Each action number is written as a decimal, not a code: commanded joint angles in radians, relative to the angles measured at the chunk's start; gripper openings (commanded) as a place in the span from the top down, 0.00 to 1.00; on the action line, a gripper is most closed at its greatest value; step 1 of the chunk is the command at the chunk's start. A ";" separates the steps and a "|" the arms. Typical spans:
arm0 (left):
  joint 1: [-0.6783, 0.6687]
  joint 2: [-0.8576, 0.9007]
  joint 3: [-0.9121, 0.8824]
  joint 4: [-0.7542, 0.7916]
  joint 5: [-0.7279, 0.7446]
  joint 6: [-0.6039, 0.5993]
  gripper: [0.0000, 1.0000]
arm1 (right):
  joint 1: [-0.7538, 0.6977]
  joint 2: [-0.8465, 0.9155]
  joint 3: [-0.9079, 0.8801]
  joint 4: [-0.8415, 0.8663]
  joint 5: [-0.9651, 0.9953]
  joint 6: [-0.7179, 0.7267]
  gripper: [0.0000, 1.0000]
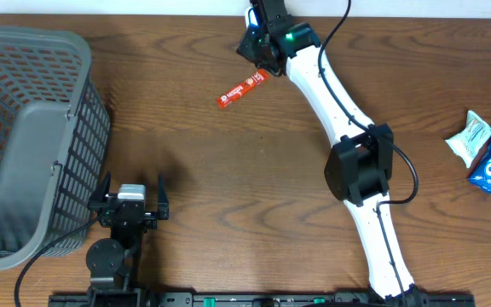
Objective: Scan the item barcode
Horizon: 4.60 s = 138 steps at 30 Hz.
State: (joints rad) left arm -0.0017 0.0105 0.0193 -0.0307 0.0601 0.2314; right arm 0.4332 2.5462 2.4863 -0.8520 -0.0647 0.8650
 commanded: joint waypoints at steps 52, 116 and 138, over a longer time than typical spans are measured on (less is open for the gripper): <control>0.003 -0.006 -0.015 -0.036 -0.001 -0.013 0.02 | 0.121 0.290 -0.013 -0.435 0.257 -0.096 0.99; 0.003 -0.006 -0.015 -0.036 -0.001 -0.012 0.02 | -0.981 -0.394 -0.253 -0.300 -0.215 -0.687 0.01; 0.003 -0.006 -0.015 -0.036 -0.001 -0.012 0.02 | -0.818 -1.129 -0.253 -0.499 -0.219 -0.684 0.01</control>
State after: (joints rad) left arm -0.0017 0.0105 0.0193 -0.0307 0.0601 0.2314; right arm -0.3885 1.4704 2.2337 -1.3300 -0.2737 0.1925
